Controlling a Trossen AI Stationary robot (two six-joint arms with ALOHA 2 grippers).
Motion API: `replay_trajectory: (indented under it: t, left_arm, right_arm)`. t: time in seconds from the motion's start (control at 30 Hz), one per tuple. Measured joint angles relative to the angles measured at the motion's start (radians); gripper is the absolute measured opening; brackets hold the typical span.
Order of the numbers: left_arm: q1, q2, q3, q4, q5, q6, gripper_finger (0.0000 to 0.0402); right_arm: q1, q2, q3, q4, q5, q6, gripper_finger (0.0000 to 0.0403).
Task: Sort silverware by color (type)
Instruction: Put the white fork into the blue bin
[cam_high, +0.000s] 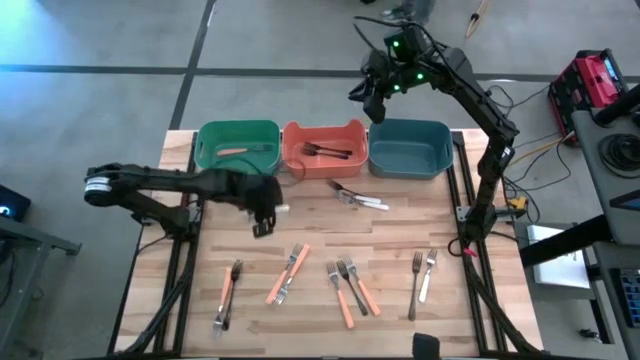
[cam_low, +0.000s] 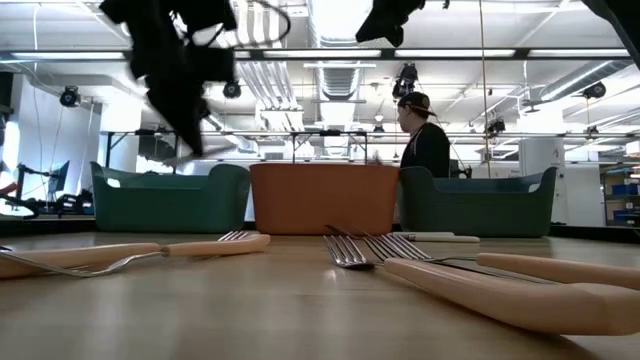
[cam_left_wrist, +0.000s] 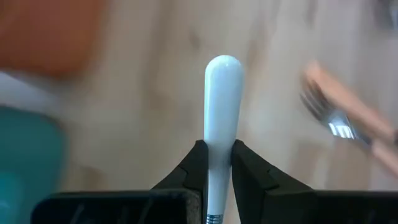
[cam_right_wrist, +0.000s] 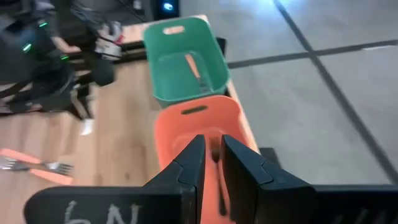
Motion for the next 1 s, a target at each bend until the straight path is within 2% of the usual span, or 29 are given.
replay_trajectory:
  t: [0.13, 0.3, 0.53, 0.8, 1.0]
  left_arm:
    - [0.089, -0.020, 0.140, 0.003, -0.059, 0.098, 0.0028]
    - [0.227, -0.002, 0.348, 0.029, -0.062, 0.232, 0.0028]
    - [0.328, 0.047, 0.574, 0.155, -0.031, 0.318, 0.0028]
    - [0.328, 0.130, 0.667, 0.242, 0.042, 0.312, 0.0028]
    - [0.328, 0.147, 0.669, 0.283, 0.053, 0.280, 0.0028]
  right_arm:
    - [-0.004, 0.000, -0.004, 0.042, -0.084, 0.007, 0.0043]
    - [-0.004, 0.000, -0.016, 0.120, -0.211, 0.028, 0.0043]
    - [0.025, 0.001, -0.054, 0.201, -0.246, 0.037, 0.0043]
    - [0.047, 0.002, -0.098, 0.402, -0.251, 0.141, 0.0056]
    - [0.047, 0.002, -0.099, 0.396, -0.251, 0.180, 0.0123]
